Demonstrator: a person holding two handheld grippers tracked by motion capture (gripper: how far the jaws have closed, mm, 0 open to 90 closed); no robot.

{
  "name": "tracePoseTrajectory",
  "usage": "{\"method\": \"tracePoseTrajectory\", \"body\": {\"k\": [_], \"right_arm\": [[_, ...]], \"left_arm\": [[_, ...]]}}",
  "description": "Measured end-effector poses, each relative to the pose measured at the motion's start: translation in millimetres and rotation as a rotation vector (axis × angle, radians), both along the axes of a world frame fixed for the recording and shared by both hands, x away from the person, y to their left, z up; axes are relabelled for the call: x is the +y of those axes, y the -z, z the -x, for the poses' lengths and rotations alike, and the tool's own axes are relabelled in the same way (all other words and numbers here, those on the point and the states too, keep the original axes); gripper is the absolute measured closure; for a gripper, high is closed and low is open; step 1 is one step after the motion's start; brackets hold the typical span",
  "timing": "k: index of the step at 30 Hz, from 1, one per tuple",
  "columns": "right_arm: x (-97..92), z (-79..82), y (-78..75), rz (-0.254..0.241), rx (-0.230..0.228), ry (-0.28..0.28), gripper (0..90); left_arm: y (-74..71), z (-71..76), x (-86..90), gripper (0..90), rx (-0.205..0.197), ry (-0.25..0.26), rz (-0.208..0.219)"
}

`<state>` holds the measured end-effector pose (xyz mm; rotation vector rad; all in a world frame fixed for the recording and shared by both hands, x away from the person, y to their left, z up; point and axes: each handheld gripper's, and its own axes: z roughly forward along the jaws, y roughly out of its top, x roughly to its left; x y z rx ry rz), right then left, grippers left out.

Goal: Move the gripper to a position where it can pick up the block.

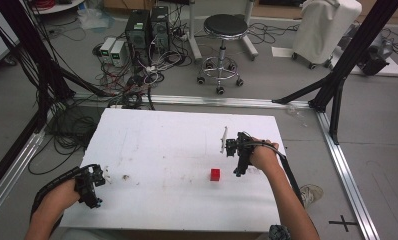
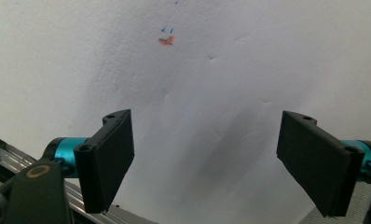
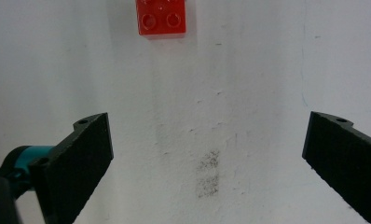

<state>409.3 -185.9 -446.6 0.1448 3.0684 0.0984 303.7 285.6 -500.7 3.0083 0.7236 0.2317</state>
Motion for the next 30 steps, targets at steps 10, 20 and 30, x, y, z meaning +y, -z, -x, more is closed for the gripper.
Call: {"method": "tracePoseTrajectory", "body": {"k": [10,20,30], "right_arm": [[18.6,0.1,15.8,-0.008,0.004,-0.016,0.8],[36.3,3.8,32.3,-0.011,0.019,-0.046,0.8],[50.7,5.8,49.4,0.002,0.031,-0.061,0.8]], "left_arm": [[0.4,0.0,-0.8,19.2,0.002,0.002,-0.002],[1.4,-0.1,-1.2,19.3,0.003,0.004,-0.004],[1.5,0.0,-1.6,19.3,0.006,0.005,-0.002]]}}
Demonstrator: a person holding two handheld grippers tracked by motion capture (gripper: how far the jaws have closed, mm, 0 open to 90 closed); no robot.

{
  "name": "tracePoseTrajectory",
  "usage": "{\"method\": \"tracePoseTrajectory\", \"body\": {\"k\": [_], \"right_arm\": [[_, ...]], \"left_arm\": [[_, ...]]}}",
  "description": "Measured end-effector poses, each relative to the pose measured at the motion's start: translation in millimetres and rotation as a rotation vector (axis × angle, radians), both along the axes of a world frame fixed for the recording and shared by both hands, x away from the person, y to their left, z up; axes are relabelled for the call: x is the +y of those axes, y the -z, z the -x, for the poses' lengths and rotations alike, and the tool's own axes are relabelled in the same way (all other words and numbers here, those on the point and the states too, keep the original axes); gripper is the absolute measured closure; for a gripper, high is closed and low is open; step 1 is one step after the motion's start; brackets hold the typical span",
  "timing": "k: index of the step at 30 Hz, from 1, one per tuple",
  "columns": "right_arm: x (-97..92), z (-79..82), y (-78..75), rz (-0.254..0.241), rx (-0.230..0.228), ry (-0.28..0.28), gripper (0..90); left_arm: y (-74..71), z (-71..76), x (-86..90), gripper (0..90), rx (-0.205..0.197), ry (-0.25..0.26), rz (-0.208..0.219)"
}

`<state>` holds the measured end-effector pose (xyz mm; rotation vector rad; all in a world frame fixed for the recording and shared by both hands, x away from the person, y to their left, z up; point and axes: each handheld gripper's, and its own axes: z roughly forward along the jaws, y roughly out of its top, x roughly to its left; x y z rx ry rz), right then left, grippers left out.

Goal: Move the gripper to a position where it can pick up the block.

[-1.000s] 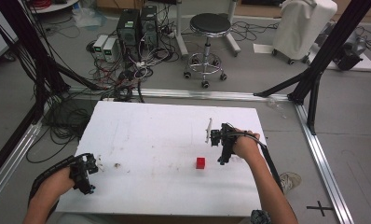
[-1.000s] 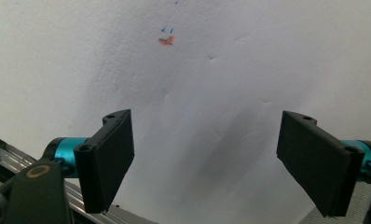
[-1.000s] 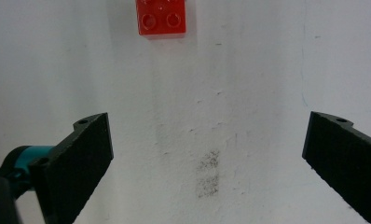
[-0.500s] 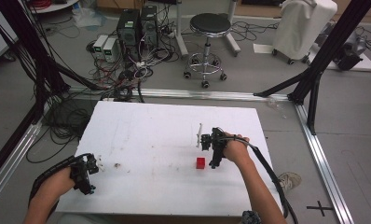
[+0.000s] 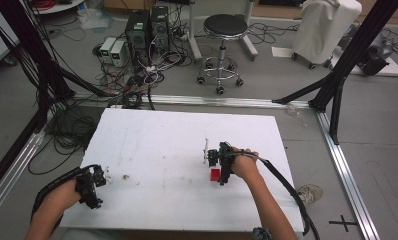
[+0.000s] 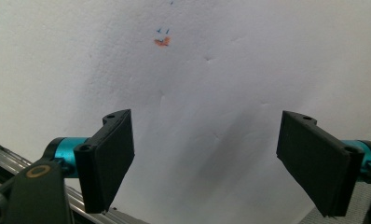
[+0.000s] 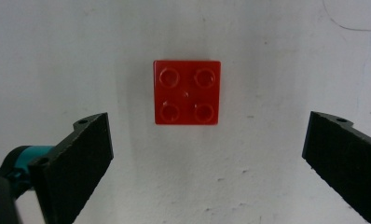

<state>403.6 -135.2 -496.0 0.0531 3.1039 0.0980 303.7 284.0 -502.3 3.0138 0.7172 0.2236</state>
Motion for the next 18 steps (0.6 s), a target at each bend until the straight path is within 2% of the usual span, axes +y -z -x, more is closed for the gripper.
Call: {"method": "tracePoseTrajectory", "body": {"k": [9,18], "right_arm": [[7.8,1.8,11.5,0.02,0.01,0.013,0.8],[13.9,3.7,22.2,0.033,0.026,-0.012,0.8]], "left_arm": [[-0.4,0.1,0.1,19.3,-0.004,0.0,0.0],[0.0,0.2,-0.3,19.3,-0.001,0.0,0.001]]}}
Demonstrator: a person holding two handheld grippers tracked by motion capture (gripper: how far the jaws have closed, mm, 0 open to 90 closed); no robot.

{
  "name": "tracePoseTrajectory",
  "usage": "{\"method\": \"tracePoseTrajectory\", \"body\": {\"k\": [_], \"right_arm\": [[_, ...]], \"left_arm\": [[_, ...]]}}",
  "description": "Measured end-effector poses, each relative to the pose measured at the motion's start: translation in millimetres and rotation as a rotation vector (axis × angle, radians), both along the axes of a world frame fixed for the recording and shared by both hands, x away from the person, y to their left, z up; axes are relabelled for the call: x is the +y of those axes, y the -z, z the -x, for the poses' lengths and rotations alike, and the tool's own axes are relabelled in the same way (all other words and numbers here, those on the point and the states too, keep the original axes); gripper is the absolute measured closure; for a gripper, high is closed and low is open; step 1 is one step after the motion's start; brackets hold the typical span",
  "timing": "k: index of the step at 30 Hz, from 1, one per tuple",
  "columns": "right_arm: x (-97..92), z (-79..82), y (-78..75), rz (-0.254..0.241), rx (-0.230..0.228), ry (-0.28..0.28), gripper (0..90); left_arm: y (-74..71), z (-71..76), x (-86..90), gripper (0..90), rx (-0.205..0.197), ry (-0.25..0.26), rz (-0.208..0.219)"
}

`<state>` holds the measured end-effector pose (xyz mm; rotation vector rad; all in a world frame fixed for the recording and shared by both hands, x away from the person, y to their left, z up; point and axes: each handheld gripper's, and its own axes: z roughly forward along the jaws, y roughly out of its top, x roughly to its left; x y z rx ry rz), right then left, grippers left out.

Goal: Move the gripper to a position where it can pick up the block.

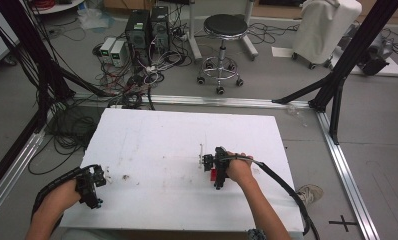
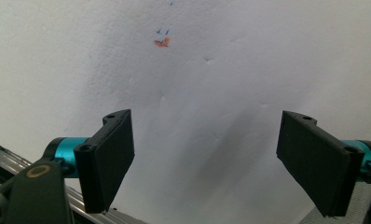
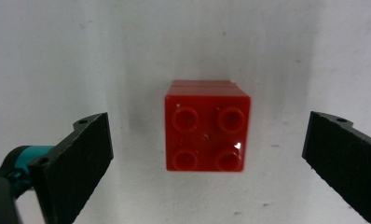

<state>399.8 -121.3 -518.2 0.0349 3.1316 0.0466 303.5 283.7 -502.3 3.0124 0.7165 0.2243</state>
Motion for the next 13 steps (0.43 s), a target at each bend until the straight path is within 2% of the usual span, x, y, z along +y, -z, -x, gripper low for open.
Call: {"method": "tracePoseTrajectory", "body": {"k": [5,13], "right_arm": [[2.9,0.6,5.6,0.009,-0.002,-0.005,0.8],[2.5,-0.1,5.4,0.01,-0.004,-0.014,0.8]], "left_arm": [[0.2,0.1,-0.4,19.3,-0.001,0.001,0.001],[-0.3,-0.2,0.1,19.3,0.0,0.001,0.0]]}}
